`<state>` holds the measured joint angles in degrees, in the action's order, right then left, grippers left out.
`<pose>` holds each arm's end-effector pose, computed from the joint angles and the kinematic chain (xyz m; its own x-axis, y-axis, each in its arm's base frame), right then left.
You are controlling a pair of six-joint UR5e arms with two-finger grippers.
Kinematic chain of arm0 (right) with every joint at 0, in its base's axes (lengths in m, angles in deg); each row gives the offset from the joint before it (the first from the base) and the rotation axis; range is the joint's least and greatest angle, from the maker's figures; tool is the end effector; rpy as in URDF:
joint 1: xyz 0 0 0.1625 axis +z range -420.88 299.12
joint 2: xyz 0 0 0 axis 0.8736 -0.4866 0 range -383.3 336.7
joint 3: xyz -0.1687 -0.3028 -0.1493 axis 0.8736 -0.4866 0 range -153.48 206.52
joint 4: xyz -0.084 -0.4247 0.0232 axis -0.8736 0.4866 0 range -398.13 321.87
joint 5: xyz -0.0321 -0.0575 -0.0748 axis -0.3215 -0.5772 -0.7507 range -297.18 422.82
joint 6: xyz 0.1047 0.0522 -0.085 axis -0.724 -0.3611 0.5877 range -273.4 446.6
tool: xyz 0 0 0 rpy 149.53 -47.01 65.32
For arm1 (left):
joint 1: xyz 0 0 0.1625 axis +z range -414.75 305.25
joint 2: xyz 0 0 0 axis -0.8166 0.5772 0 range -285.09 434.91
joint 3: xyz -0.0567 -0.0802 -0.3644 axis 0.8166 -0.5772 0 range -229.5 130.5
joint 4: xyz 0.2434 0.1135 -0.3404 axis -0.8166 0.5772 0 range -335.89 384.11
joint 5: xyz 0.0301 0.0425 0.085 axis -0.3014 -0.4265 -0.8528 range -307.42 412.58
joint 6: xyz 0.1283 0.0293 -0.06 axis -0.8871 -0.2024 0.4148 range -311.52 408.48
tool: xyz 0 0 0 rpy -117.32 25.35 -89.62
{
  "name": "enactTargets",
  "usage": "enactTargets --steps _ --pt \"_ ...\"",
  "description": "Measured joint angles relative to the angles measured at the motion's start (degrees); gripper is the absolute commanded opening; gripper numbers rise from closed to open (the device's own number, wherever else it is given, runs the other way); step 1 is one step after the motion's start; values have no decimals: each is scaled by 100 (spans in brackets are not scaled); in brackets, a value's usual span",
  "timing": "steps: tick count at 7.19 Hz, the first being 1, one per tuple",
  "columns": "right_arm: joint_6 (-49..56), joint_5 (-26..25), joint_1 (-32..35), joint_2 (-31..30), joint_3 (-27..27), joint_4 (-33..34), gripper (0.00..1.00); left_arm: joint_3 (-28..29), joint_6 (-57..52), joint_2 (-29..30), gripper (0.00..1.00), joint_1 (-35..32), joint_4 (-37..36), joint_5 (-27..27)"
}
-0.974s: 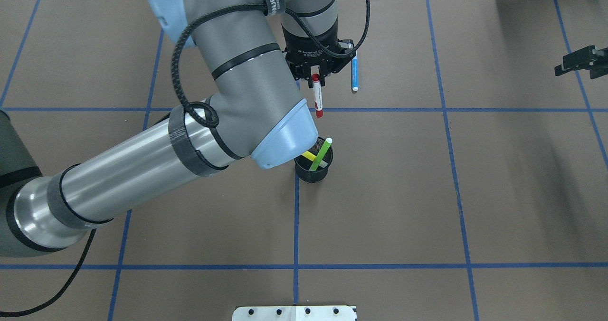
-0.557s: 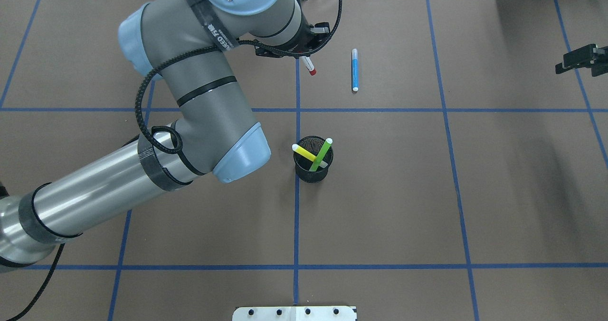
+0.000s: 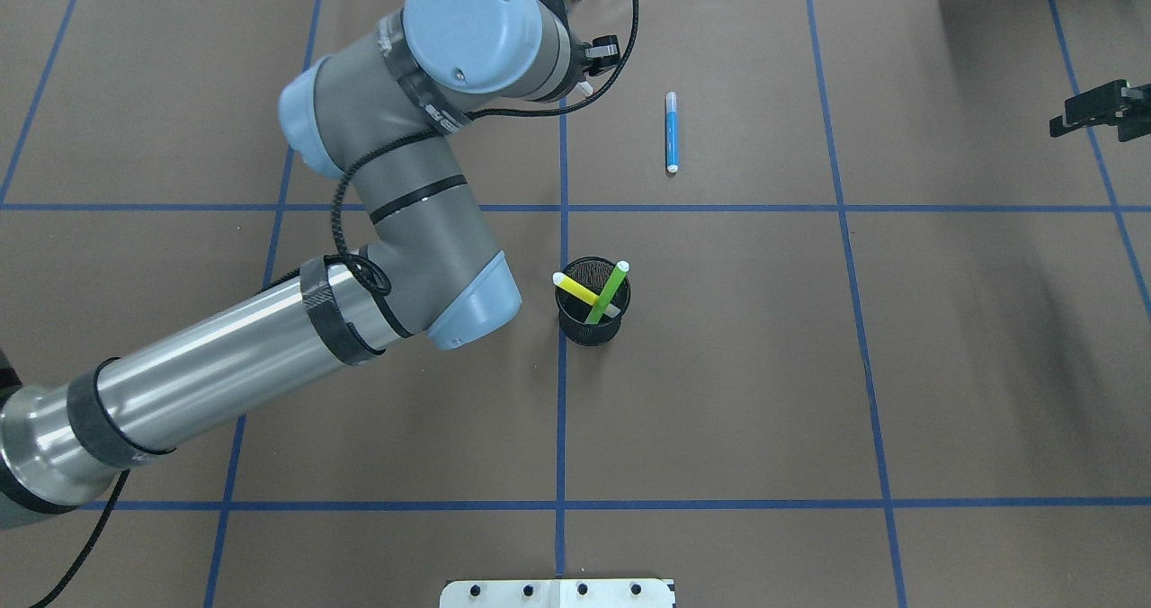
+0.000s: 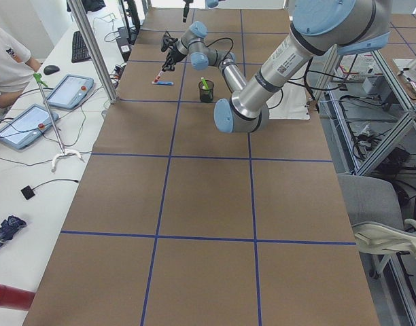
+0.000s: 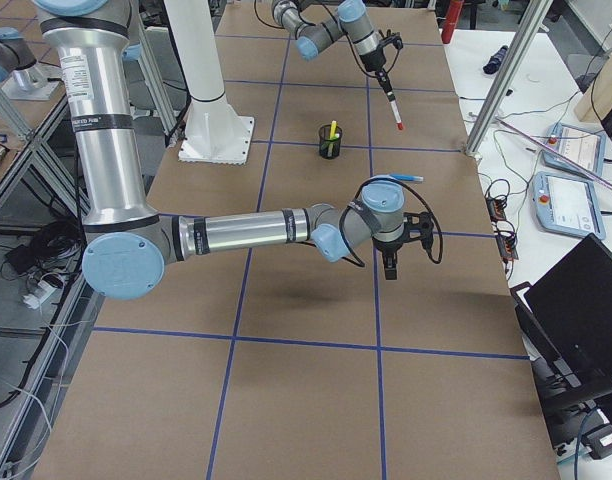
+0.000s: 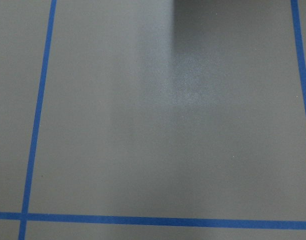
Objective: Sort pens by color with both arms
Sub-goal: 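Lay the red marker beside the blue marker and open the left gripper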
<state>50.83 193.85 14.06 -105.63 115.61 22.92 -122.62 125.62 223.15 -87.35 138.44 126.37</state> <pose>-0.1202 -0.5939 0.5184 0.6336 -0.0009 0.7737 -0.1965 0.9670 0.1620 0.5788 -0.5764 0.0548 0.5010 -0.0667 -0.8629 0.6362 0.7043 0.3150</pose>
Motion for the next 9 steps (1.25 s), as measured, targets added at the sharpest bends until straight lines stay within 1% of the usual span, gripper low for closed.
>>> enactTargets --steps 1,2,3,4,6,9 --pt "0 1 -9 4 -14 2 99 403 89 195 0 211 69 -515" --pt "0 1 -19 10 -32 3 99 784 213 373 0 356 92 -879" --pt "-2 3 -26 9 -38 3 99 1125 308 540 0 430 104 -1092" --pt "-6 5 -29 1 -36 2 99 1383 352 642 0 459 140 -1214" --pt "-5 2 -32 -9 -30 -4 99 1856 377 738 0 471 438 -1343" --pt "-2 1 -32 -35 -24 -6 99 2240 381 815 0 474 767 -1329"
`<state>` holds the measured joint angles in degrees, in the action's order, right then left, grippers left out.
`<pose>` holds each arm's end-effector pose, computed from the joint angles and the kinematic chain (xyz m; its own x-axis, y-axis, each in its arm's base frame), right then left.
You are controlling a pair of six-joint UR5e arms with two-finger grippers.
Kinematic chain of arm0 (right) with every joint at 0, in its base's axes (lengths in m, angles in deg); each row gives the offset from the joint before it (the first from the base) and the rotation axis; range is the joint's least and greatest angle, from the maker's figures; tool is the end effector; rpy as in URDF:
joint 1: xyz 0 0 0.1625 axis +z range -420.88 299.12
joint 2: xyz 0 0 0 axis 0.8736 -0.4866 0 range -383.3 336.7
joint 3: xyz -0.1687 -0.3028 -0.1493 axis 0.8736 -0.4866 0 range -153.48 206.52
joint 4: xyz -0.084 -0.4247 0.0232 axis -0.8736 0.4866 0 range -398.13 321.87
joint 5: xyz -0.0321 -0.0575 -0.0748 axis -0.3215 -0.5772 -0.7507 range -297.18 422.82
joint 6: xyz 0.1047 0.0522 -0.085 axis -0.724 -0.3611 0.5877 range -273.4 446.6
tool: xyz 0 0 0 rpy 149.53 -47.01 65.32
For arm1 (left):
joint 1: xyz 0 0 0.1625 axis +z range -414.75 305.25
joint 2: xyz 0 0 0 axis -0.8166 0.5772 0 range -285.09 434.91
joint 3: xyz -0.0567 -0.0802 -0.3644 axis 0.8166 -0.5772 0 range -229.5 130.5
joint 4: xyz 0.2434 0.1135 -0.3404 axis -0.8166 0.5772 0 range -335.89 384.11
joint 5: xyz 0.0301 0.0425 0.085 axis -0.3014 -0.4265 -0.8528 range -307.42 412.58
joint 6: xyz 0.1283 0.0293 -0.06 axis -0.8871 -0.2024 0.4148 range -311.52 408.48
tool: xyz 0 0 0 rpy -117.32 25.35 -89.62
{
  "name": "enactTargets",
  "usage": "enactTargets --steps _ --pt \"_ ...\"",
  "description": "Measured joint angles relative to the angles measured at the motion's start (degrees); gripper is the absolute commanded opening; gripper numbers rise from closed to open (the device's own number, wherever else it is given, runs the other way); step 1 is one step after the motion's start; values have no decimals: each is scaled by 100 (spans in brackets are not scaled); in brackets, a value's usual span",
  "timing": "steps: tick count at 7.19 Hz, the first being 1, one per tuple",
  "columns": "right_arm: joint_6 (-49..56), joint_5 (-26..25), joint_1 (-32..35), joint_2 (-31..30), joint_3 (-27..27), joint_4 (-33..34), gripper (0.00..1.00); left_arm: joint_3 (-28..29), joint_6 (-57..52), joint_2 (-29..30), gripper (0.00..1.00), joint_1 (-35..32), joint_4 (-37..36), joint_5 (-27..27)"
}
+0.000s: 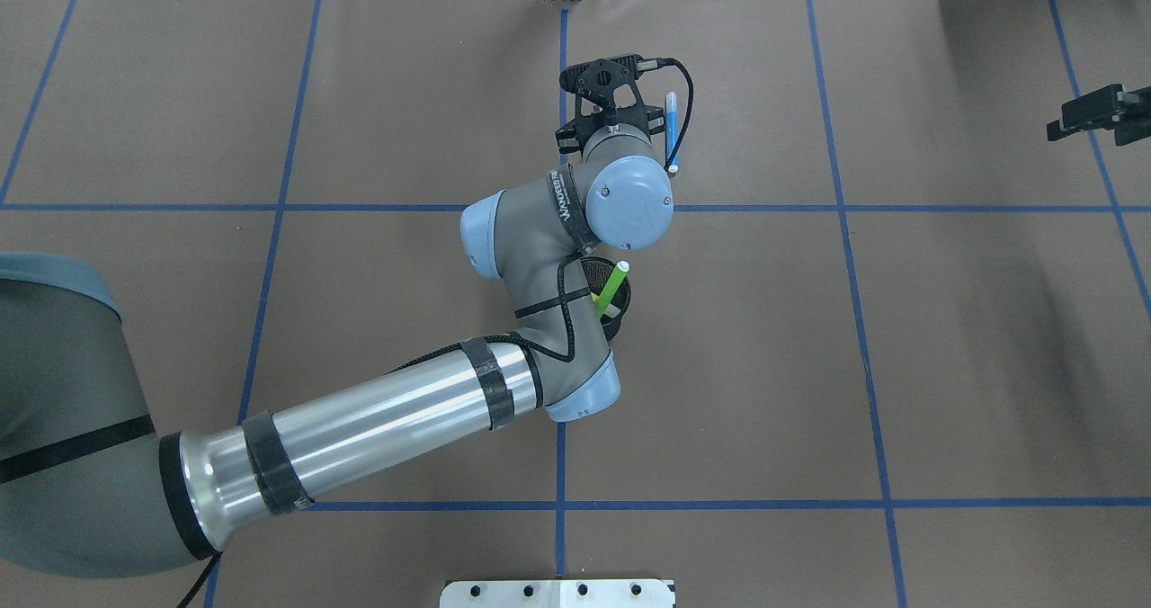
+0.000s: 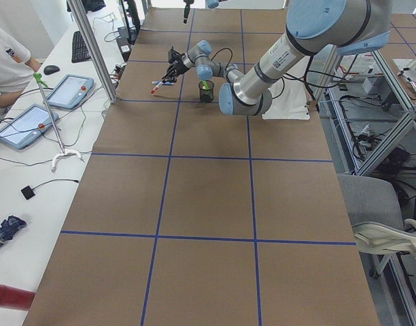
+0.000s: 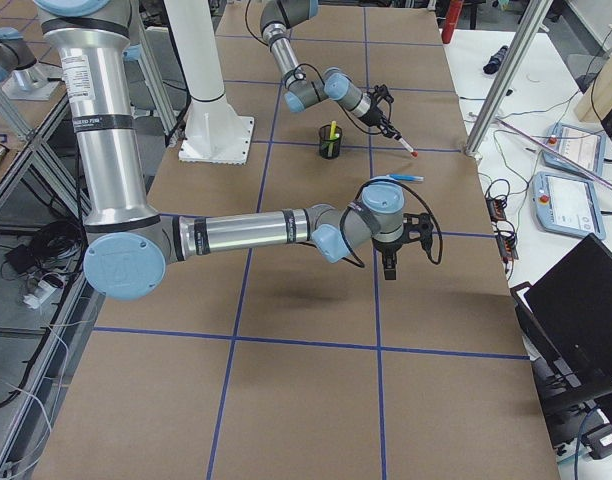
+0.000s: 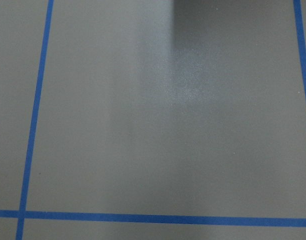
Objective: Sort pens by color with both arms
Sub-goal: 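Lay the red marker beside the blue marker and open the left gripper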
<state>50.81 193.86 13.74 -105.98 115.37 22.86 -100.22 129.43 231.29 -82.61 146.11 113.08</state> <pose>-0.1229 -0.5911 0.5242 0.6353 0.0028 0.7722 -0.1908 0.9696 0.1535 0.6755 -0.5885 0.1049 0.5711 -0.1470 -0.8076 0.6992 0.6025 0.3848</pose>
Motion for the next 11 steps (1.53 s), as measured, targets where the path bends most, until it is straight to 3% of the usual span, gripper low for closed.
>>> enactTargets --steps 1,2,3,4,8,11 --pt "-4 0 0 -7 0 0 99 98 0 15 25 0 112 6" --pt "-5 0 0 -10 0 0 99 140 -2 28 65 0 161 18" --pt "-6 0 0 -11 3 0 99 153 -8 43 94 0 176 32" --pt "-6 0 0 -11 9 0 99 156 -26 53 99 0 177 50" --pt "-6 7 0 6 29 0 99 28 -117 54 99 -8 162 228" --pt "-113 60 -105 176 110 45 99 -637 -262 -183 99 -235 122 841"
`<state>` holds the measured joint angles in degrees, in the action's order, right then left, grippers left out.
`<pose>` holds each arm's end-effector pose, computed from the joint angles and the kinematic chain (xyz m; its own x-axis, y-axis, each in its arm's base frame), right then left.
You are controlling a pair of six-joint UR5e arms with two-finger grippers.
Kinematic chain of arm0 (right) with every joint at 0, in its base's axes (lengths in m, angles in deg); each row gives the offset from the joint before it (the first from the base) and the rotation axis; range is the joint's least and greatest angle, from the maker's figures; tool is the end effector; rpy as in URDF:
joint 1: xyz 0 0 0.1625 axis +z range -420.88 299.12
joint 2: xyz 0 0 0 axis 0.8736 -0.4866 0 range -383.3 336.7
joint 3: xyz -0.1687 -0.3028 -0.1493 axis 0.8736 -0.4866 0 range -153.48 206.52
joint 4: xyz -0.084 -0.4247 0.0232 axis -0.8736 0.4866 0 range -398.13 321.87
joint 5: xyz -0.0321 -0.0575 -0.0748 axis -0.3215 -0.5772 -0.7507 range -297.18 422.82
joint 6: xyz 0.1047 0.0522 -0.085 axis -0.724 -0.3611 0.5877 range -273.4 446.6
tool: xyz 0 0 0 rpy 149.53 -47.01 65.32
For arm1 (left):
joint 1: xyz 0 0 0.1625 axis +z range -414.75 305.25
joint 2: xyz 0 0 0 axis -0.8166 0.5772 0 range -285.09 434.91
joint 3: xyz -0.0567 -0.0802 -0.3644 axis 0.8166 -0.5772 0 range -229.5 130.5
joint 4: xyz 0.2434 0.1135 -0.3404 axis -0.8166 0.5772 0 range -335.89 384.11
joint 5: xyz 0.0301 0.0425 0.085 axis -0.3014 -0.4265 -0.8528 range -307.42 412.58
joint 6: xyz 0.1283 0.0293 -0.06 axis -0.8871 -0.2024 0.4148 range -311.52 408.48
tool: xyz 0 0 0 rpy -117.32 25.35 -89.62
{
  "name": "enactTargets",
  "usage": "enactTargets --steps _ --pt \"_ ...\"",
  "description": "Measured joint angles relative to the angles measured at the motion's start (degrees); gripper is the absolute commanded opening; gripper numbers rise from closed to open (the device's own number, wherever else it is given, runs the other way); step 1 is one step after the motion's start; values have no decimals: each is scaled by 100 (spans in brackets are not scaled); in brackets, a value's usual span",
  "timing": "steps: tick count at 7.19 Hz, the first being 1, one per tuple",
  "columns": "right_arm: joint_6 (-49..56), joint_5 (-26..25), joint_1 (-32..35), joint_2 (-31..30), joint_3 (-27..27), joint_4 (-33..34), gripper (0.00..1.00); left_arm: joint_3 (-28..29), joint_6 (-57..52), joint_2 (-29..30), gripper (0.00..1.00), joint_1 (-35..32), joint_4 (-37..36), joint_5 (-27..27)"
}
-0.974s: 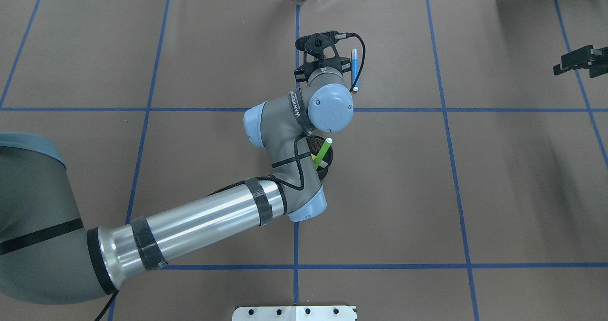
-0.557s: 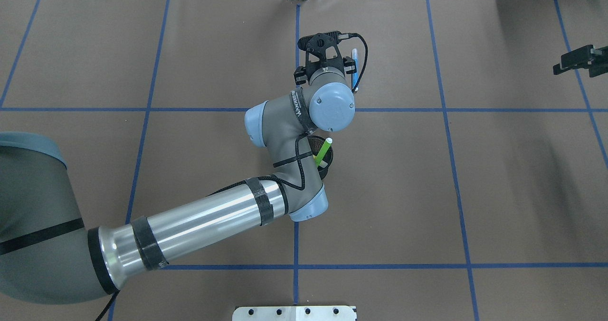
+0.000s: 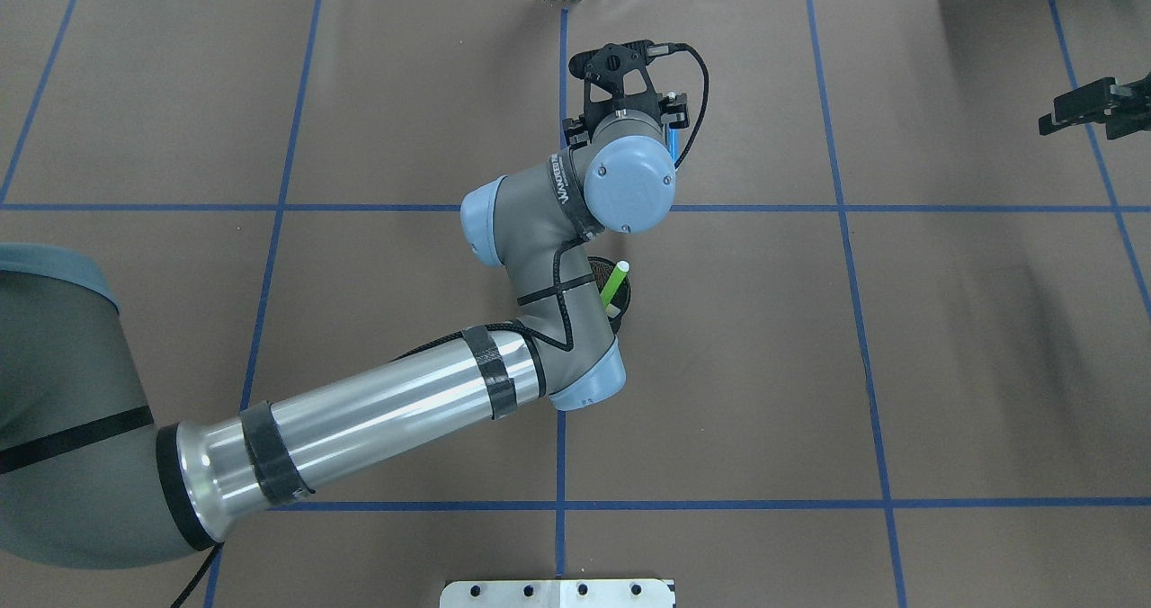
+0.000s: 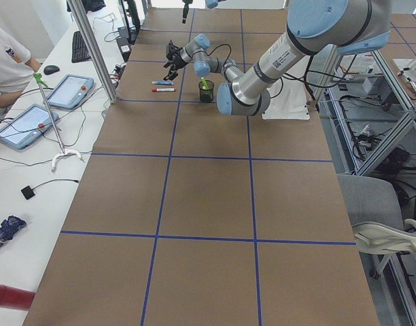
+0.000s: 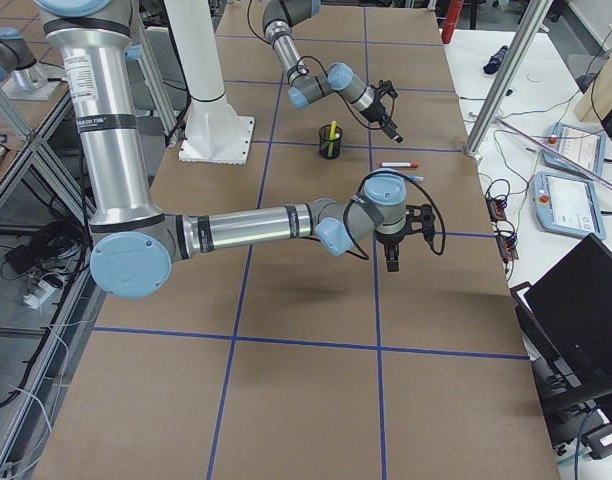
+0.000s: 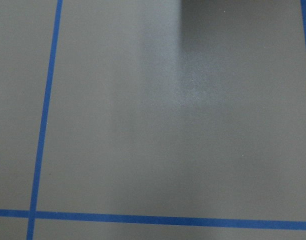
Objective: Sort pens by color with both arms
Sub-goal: 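Lay the red marker beside the blue marker and open the left gripper, then retract the left arm while the right gripper moves toward the cup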
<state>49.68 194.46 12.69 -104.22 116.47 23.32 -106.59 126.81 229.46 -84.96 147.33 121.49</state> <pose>-0.1375 -0.5974 0.4953 0.6161 -0.0231 0.7873 -0.1826 0.9682 0.1712 0.6469 -0.5912 0.0753 0.5115 -0.0794 -0.8556 0.6613 0.6722 0.3329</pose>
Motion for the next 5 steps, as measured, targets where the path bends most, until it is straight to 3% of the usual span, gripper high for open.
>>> enactTargets --steps 3,5 --pt "-1247 157 -592 337 326 16 99 -1604 -184 -1140 99 -544 -607 1550" --pt "-2839 709 -1148 855 437 76 98 -2603 -257 -1968 99 -1157 -871 2776"
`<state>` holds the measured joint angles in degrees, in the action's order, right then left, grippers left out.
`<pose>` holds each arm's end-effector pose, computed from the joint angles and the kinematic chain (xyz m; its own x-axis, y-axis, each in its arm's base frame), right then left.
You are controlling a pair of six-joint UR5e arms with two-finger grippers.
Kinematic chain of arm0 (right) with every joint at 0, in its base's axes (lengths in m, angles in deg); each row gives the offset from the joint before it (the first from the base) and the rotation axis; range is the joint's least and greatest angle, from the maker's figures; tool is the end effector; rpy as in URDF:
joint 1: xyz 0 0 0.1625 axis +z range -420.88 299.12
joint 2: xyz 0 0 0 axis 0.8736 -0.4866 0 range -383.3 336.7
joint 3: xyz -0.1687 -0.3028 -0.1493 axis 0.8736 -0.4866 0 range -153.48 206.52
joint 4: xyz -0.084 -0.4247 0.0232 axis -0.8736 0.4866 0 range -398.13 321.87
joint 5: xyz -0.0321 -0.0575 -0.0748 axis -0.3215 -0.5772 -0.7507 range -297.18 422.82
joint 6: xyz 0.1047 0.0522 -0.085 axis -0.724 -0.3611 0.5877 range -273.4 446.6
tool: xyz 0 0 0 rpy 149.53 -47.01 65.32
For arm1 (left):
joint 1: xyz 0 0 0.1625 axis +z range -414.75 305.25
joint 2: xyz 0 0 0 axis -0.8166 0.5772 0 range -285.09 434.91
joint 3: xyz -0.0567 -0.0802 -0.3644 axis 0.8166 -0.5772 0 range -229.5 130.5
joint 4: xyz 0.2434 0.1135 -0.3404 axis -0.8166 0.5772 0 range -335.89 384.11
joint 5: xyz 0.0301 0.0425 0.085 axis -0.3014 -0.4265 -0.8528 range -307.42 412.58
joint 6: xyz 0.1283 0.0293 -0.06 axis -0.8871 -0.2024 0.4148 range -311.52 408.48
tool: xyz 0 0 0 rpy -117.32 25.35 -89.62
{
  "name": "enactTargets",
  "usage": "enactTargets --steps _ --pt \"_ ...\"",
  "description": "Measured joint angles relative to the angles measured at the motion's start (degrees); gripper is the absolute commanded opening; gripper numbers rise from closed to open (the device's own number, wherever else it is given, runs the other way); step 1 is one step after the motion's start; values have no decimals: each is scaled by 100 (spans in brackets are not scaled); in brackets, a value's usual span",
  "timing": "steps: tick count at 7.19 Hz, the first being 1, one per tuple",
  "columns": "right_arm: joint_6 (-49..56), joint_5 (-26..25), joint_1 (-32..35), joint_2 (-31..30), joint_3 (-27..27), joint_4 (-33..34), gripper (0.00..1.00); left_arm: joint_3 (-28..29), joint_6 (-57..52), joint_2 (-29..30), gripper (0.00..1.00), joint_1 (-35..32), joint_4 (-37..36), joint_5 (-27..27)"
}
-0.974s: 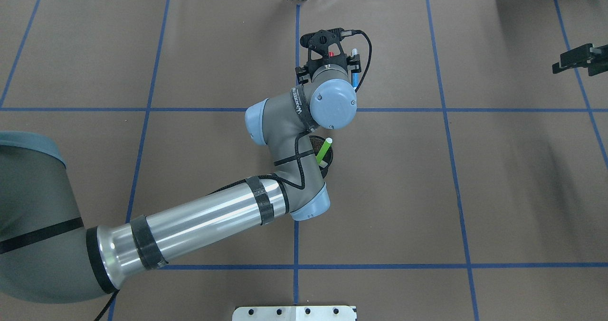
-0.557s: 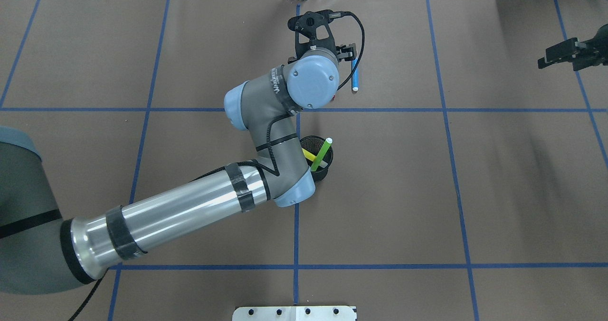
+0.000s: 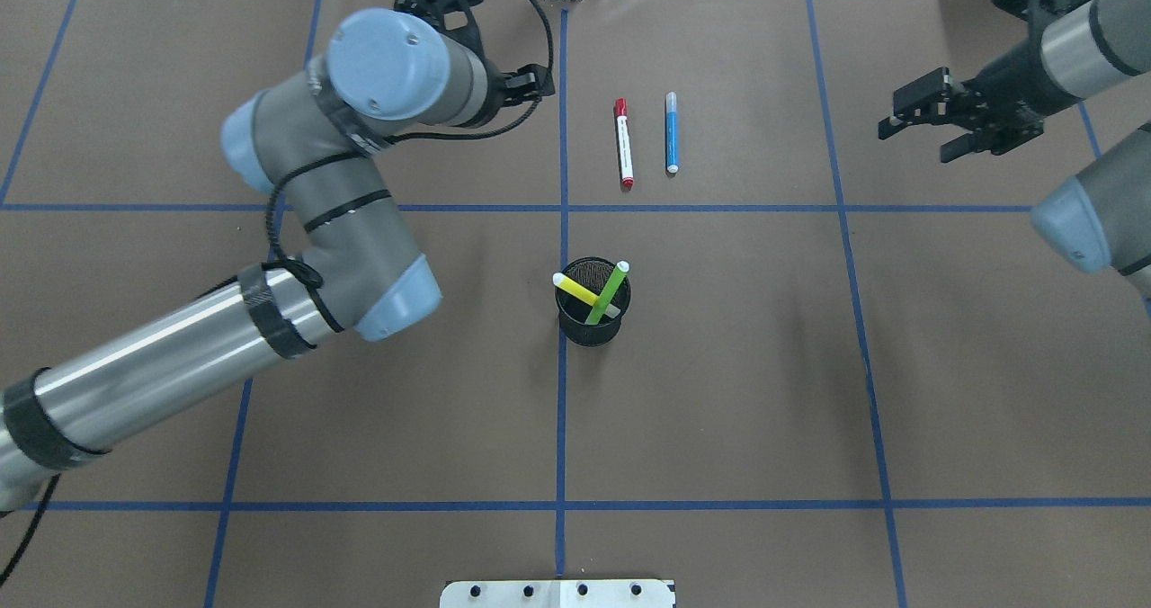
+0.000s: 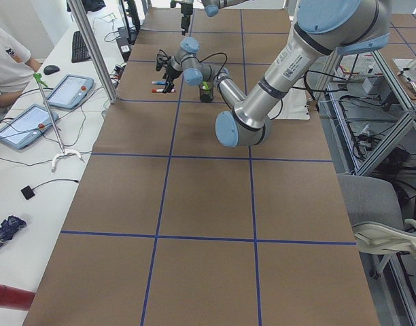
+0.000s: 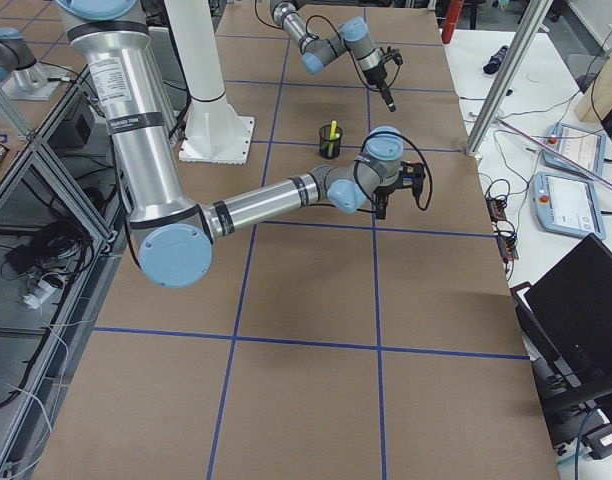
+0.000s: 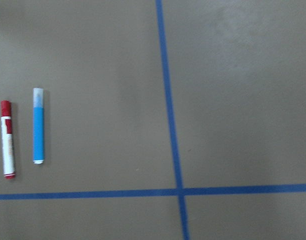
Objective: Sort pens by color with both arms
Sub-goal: 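Retract the left arm while the right gripper moves toward the cup, then lower the right gripper into the cup and grasp the green highlighter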
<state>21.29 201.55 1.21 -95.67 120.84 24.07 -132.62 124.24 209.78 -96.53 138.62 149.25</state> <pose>-0.2752 -0.5719 0.3536 0.4061 0.1781 0.8963 -0.1593 0.9796 -0.1225 0.4927 -0.5965 0.1539 0.4777 -0.0991 -0.8729 0.4824 0.8600 0.1663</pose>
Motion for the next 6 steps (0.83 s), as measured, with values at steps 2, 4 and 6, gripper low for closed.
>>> enactTargets --steps 2,4,6 --pt "-1819 177 -756 733 15 392 97 -361 -370 -785 97 -791 -11 1639" --pt "-2457 200 -1283 1426 -118 1274 97 -400 -874 -1400 97 -1522 16 2983" --pt "-2535 262 -1571 2255 -654 2028 95 -404 -1352 -1918 98 -2110 31 3869"
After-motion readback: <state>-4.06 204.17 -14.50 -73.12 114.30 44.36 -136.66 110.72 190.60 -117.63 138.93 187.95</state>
